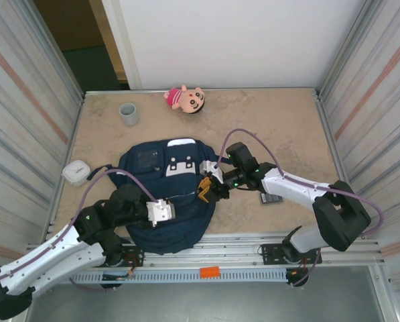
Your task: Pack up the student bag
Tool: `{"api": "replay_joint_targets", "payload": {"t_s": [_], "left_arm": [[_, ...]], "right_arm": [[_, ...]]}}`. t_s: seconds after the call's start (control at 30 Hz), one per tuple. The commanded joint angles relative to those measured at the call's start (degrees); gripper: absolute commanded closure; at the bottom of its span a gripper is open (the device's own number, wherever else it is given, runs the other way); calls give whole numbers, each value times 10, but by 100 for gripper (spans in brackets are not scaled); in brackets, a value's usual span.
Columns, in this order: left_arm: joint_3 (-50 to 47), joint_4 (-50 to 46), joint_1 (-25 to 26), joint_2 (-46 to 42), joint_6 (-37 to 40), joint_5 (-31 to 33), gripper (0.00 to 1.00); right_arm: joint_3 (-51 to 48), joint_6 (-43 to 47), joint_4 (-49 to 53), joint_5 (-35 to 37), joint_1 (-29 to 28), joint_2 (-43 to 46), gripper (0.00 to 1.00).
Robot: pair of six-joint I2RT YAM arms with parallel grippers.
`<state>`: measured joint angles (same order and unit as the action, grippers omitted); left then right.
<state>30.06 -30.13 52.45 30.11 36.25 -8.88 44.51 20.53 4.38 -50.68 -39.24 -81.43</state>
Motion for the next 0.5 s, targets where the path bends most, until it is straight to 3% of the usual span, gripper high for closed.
{"api": "replay_joint_targets", "payload": {"t_s": [0.0, 0.47], "left_arm": [[5, 65, -1, 0, 8, 6, 100], [3, 71, -1, 0, 7, -2, 100]], "right_arm": [[1, -8, 12, -31, 0, 28, 72], [-7, -27, -4, -30, 2, 16, 69]]}}
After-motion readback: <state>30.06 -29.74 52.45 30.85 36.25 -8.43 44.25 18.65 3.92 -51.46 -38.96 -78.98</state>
